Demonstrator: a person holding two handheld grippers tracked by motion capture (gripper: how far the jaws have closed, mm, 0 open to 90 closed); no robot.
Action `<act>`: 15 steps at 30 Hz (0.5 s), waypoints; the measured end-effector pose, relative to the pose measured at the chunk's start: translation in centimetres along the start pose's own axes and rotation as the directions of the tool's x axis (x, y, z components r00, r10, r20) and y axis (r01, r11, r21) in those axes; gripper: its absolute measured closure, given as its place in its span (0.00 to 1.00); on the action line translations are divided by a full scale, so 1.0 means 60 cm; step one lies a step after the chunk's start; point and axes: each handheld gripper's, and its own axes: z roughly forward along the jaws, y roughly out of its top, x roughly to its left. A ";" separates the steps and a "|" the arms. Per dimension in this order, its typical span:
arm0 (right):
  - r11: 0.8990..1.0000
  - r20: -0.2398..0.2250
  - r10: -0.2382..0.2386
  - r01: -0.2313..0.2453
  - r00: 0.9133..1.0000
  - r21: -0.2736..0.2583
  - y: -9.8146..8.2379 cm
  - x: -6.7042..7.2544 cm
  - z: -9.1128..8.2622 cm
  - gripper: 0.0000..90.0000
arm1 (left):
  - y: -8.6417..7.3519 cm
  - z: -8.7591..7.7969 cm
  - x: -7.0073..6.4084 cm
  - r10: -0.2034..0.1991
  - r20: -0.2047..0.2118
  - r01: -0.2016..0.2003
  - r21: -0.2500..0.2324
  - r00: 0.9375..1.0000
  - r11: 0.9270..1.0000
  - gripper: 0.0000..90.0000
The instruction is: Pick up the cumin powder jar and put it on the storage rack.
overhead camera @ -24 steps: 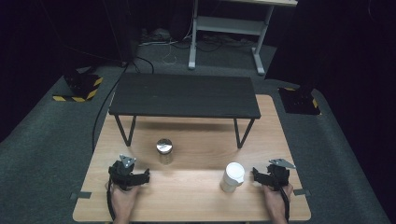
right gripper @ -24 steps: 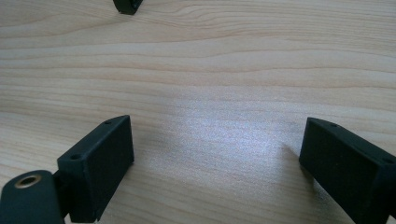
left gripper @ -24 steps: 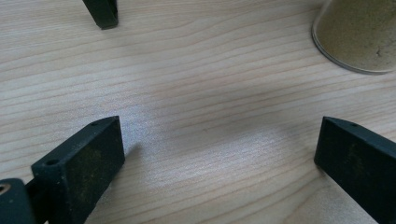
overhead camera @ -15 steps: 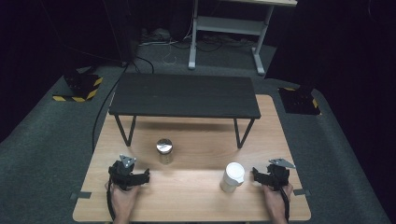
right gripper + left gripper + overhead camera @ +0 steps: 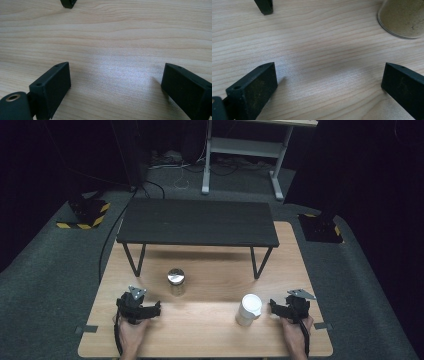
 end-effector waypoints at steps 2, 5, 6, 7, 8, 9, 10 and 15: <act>1.000 -0.003 -0.001 0.001 1.000 0.003 0.001 0.000 0.000 0.08 | 0.001 -0.002 0.000 0.014 0.006 -0.014 0.011 1.000 1.000 0.00; 1.000 -0.005 -0.002 0.002 1.000 0.005 0.002 -0.001 0.001 0.07 | 0.000 -0.004 -0.001 0.003 0.019 -0.003 0.008 1.000 1.000 0.00; 1.000 -0.008 -0.005 0.005 1.000 0.005 0.002 -0.001 0.001 0.06 | 0.002 -0.006 -0.001 0.012 0.035 -0.013 0.023 0.999 1.000 0.00; 1.000 -0.009 -0.006 0.006 1.000 0.008 0.003 -0.001 0.001 0.06 | 0.002 -0.006 -0.002 0.012 0.042 -0.013 0.022 0.999 1.000 0.00; 1.000 -0.011 -0.006 0.006 1.000 0.010 0.003 -0.002 0.002 0.05 | 0.003 -0.008 -0.003 0.020 0.050 -0.022 0.030 0.999 0.999 0.00; 1.000 -0.011 -0.006 0.006 1.000 0.010 0.003 -0.002 0.002 0.05 | 0.003 -0.008 -0.003 0.020 0.050 -0.022 0.030 0.999 0.999 0.00; 1.000 -0.013 -0.010 0.010 1.000 0.010 0.004 -0.002 0.002 0.05 | 0.001 -0.009 -0.005 0.020 0.061 -0.022 0.026 0.998 0.999 0.00; 1.000 -0.015 -0.012 0.012 1.000 0.011 0.004 -0.002 0.002 0.04 | 0.003 -0.015 -0.007 0.026 0.095 -0.029 0.034 0.995 0.999 0.00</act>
